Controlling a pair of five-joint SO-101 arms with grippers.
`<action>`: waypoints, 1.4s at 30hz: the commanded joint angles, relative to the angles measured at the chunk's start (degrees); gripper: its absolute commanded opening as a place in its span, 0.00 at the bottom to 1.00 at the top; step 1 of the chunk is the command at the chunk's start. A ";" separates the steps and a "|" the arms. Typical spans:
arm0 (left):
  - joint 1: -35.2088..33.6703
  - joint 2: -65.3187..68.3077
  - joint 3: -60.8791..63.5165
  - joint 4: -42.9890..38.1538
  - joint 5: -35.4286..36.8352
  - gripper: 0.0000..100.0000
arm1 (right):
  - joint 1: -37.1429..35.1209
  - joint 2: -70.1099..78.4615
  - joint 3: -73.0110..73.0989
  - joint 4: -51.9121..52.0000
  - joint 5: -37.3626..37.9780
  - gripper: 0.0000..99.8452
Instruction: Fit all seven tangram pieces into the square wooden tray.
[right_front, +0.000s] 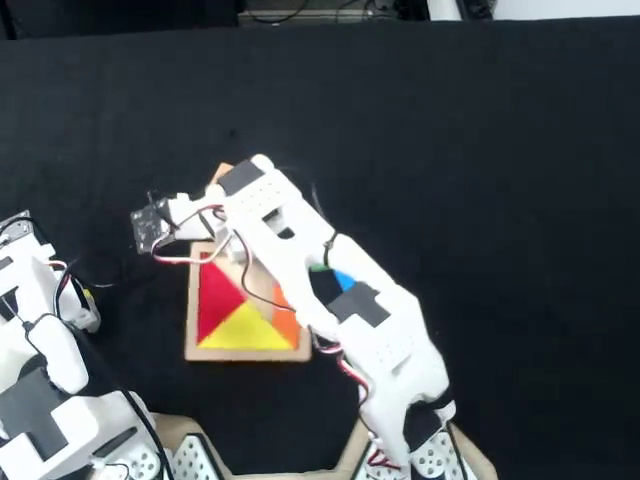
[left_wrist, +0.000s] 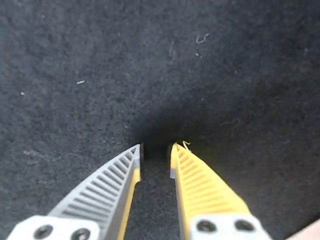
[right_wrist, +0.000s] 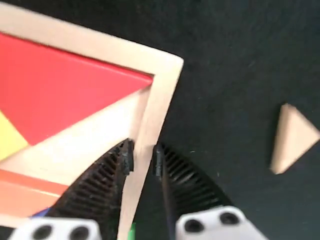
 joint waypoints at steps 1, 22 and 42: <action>-1.10 -0.88 0.04 -0.62 0.18 0.11 | 1.05 -1.19 -4.09 -0.70 5.80 0.01; -1.10 -0.88 0.04 -0.53 0.18 0.11 | 3.34 20.70 -34.15 4.31 -2.73 0.01; -1.10 -0.88 0.04 -0.53 0.09 0.11 | 5.98 22.20 -39.78 14.95 -20.48 0.01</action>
